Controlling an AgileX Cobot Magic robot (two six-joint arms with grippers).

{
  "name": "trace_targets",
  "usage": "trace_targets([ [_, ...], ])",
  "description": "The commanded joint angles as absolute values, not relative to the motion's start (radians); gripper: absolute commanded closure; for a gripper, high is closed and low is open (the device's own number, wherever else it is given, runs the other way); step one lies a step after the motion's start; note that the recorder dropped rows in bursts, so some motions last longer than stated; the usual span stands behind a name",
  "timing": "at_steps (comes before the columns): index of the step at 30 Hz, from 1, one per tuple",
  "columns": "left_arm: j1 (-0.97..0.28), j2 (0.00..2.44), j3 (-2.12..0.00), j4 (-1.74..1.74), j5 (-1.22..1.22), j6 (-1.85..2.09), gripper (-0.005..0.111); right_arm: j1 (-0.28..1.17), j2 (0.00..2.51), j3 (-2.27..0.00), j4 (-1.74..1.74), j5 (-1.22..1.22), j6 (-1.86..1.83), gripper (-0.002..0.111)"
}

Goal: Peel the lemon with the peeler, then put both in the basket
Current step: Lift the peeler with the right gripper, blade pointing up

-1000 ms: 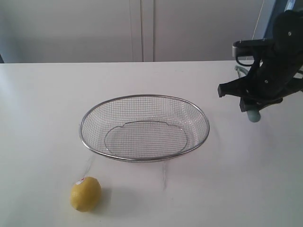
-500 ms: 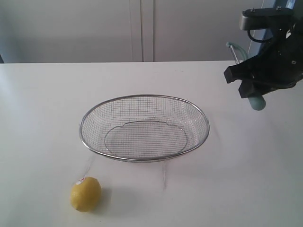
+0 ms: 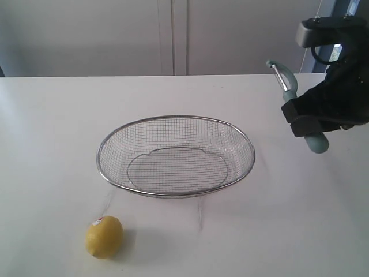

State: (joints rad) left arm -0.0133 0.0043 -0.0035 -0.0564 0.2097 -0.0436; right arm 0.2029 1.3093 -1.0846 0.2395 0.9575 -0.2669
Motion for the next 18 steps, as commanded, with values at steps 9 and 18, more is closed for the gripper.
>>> trace_targets([
  [9,-0.013,0.0,0.0,-0.056,0.209,-0.039,0.107,0.201,1.187,-1.008,0.296,0.987,-0.321,0.107],
  [18,-0.013,0.0,0.0,-0.056,0.209,-0.039,0.107,0.201,1.087,-0.95,0.434,1.015,-0.495,0.107],
])
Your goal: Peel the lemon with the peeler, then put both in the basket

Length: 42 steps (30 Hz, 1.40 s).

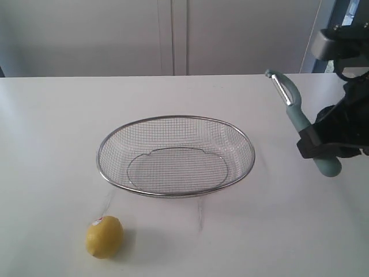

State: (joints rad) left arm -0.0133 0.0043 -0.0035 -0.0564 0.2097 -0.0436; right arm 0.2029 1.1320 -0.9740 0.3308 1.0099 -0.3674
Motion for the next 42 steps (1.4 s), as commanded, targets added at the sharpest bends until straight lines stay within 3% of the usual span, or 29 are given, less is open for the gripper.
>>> trace_targets([
  [1,-0.013,0.0,0.0,-0.056,0.209,-0.039,0.107,0.201,1.074,-0.946,0.473,1.015,-0.543,0.107],
  [42,-0.017,0.0,0.0,-0.056,0.209,-0.039,0.107,0.201,1.045,-0.938,0.52,0.986,-0.631,0.107],
])
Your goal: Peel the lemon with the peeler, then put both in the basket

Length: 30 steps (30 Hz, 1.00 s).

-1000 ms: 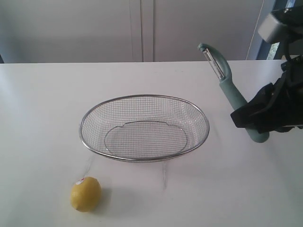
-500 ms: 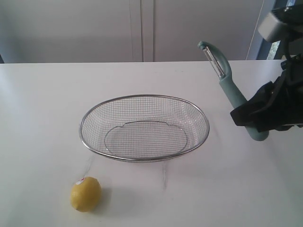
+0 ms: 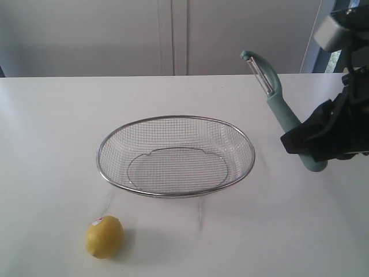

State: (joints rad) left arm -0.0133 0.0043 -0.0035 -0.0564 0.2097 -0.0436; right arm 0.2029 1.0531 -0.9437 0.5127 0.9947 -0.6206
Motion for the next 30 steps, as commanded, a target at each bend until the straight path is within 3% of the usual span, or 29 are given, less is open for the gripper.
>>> trace_targets([
  [1,-0.017,0.0,0.0,-0.056,0.209,-0.039,0.107,0.201,1.045,-0.938,0.52,0.986,-0.631,0.107],
  [10,-0.017,0.0,0.0,-0.056,-0.122,-0.025,0.107,0.201,1.045,-0.938,0.52,0.986,-0.631,0.107],
  [25,-0.017,0.0,0.0,-0.056,-0.238,-0.058,0.107,0.201,1.045,-0.938,0.52,0.986,-0.631,0.107],
  [30,-0.017,0.0,0.0,-0.056,-0.425,-0.235,0.107,0.201,1.045,-0.938,0.52,0.986,-0.631,0.107],
])
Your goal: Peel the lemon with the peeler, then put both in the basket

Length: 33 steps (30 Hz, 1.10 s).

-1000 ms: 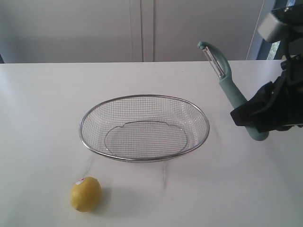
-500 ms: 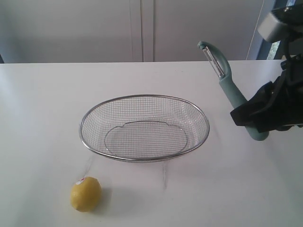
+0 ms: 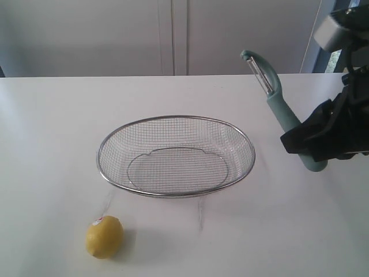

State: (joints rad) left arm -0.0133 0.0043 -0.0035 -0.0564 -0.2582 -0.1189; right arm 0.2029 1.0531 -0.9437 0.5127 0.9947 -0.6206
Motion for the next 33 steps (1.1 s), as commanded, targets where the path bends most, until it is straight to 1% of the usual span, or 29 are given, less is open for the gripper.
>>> trace_targets([
  [1,-0.017,0.0,0.0,-0.056,-0.472,-0.237,0.107,0.201,1.045,-0.938,0.52,0.986,-0.631,0.107],
  [5,-0.017,0.0,0.0,-0.06,-0.688,-0.233,0.107,0.201,1.045,-0.938,0.52,0.986,-0.631,0.107],
  [7,-0.014,0.0,-0.005,-0.063,-0.712,-0.222,0.107,0.201,1.045,-0.938,0.52,0.986,-0.626,0.107],
  [16,-0.012,0.152,-0.22,-0.063,-0.684,0.043,0.107,0.201,1.045,-0.938,0.52,0.986,-0.626,0.107],
  [21,-0.012,0.286,-0.333,-0.063,-0.684,0.183,0.107,0.201,1.045,-0.938,0.52,0.984,-0.625,0.107],
  [27,-0.012,0.499,-0.427,-0.063,-0.677,0.228,0.107,0.201,1.045,-0.938,0.52,0.964,-0.625,0.107],
  [30,-0.012,0.615,-0.484,-0.063,-0.598,0.252,0.107,0.201,1.045,-0.938,0.52,0.962,-0.609,0.107],
  [33,-0.012,0.738,-0.565,-0.063,-0.428,0.273,0.107,0.201,1.045,-0.938,0.518,0.937,-0.567,0.107],
])
